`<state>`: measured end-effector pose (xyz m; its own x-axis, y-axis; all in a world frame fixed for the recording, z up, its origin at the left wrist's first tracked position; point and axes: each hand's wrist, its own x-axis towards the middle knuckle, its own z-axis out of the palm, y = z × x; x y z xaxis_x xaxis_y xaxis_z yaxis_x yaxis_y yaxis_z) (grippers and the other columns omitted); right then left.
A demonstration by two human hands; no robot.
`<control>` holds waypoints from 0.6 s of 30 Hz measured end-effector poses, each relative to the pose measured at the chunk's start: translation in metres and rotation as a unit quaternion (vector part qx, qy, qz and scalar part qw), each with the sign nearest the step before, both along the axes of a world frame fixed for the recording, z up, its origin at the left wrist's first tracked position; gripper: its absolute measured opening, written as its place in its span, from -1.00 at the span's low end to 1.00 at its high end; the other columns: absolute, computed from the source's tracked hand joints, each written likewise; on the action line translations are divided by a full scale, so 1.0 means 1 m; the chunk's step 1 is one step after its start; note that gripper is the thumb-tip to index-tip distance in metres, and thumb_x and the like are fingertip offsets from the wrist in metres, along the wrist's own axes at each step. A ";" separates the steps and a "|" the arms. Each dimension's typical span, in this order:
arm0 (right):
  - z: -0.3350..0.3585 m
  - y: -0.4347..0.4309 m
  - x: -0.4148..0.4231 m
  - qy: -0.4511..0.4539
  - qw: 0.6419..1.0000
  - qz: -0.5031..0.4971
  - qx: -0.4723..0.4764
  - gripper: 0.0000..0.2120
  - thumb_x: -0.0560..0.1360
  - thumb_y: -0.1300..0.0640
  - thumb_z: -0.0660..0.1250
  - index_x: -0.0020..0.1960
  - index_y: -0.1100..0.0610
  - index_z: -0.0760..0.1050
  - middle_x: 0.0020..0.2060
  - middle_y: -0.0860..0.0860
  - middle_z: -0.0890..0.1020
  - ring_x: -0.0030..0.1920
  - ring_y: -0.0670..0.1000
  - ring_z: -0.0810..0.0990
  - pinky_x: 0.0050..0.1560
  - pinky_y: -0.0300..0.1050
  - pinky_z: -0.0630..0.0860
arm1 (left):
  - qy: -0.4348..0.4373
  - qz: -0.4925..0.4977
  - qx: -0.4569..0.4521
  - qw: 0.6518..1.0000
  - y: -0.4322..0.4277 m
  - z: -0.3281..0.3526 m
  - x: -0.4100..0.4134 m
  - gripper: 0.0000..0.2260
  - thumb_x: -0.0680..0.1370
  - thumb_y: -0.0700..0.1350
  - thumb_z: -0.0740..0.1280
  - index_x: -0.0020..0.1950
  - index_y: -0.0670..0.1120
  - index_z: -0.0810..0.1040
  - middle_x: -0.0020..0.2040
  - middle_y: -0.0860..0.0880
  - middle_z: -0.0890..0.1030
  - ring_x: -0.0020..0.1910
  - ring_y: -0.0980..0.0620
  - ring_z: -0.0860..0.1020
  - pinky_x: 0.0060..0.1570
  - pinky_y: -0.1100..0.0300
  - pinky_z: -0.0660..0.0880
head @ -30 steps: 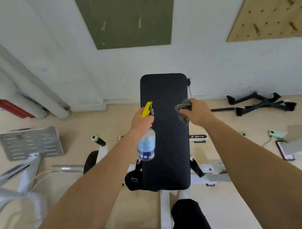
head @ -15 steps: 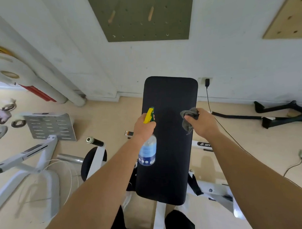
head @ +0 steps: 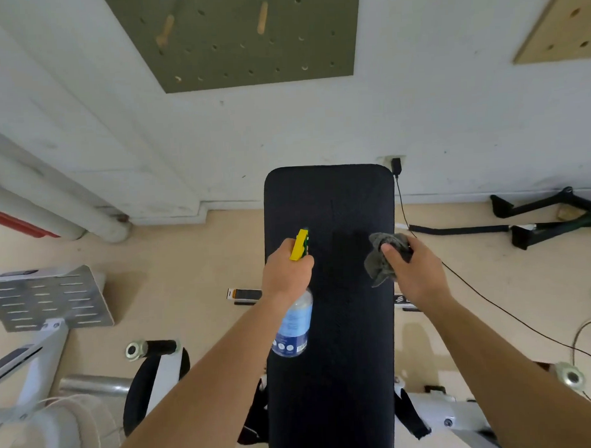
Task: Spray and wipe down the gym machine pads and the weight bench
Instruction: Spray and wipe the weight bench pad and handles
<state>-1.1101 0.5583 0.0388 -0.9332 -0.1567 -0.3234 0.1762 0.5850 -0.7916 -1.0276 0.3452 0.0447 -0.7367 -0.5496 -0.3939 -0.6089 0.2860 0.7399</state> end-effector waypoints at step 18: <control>-0.128 -0.160 -0.067 0.330 0.918 0.080 0.206 -0.49 0.69 0.14 0.13 0.59 0.23 0.11 0.58 0.21 0.13 0.58 0.19 0.12 0.53 0.11 0.21 | 0.084 0.061 0.159 0.982 -0.059 -0.049 -0.013 -0.83 0.41 -0.25 0.30 -0.06 -0.09 0.61 -0.21 -0.21 0.58 -0.33 -0.01 0.46 -0.31 0.09 0.47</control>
